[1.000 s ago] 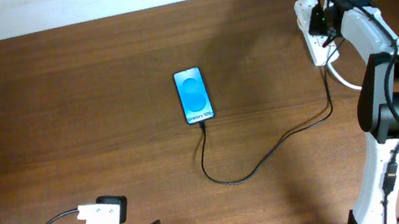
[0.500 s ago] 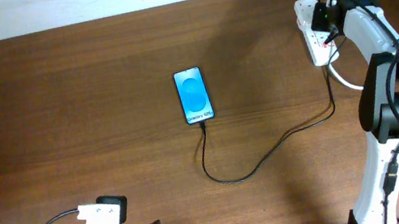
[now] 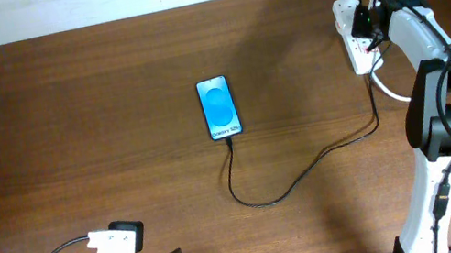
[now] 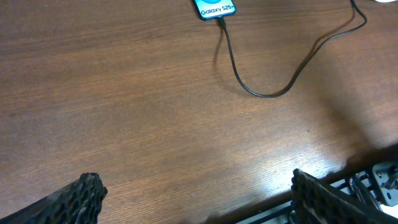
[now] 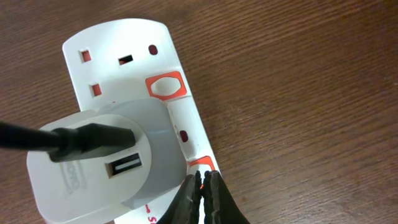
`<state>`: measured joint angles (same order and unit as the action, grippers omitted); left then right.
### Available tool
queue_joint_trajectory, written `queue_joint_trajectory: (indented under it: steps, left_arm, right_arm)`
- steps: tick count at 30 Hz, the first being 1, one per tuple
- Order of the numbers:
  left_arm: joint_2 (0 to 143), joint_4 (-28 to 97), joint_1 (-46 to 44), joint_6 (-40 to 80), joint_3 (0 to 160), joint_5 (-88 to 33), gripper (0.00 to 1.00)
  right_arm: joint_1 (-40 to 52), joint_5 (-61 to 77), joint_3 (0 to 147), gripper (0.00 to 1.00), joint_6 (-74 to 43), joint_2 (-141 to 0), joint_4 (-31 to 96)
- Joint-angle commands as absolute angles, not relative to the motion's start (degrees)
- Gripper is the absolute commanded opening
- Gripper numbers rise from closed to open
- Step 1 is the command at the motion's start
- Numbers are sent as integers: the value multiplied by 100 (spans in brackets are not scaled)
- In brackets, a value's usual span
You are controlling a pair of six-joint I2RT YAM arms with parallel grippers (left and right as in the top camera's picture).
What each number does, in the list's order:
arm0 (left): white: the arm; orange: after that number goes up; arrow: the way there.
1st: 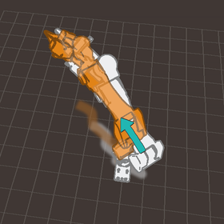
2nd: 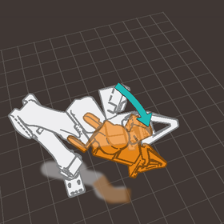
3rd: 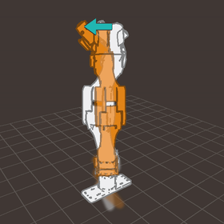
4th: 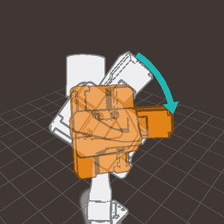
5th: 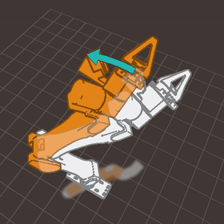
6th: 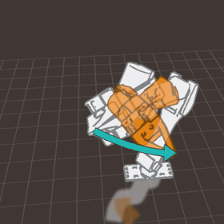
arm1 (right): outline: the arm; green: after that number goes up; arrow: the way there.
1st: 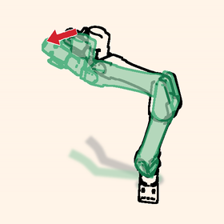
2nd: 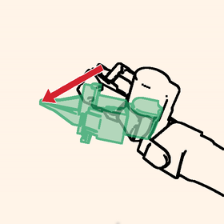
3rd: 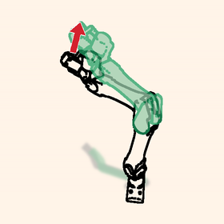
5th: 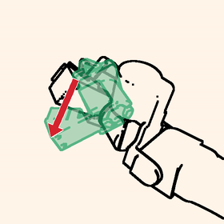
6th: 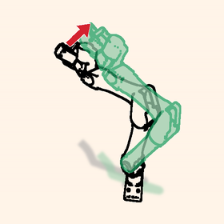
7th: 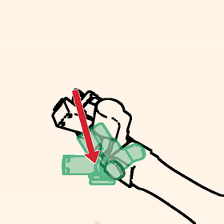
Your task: Plug charger to phone and switch on socket
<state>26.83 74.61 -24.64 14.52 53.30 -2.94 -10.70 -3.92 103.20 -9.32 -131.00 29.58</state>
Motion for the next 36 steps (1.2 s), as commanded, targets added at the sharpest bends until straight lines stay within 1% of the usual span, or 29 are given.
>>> queue_joint_trajectory:
  steps: [1,21,29,30,34,36]
  left_arm:
    - [2665,7470,-2477,1404,5328,-270,99]
    - [2665,7470,-2477,1402,5328,-270,99]
    - [2665,7470,-2477,1402,5328,-270,99]
    - [2665,7470,-2477,1402,5328,-270,99]
    - [2665,7470,-2477,1404,5328,-270,99]
    - [2665,7470,-2477,1402,5328,-270,99]
  right_arm:
    - [-1061,-84,10403,4,-993,-13253,2919]
    - [-1057,-43,10405,4,-1096,-13443,2847]
    - [-1052,58,10407,4,-1103,-13441,2565]
    - [-1052,47,10407,4,-1149,-13441,2521]
    - [-1052,-220,10407,4,-2051,-13441,2495]
    - [-1046,-95,10407,4,-2154,-13441,2467]
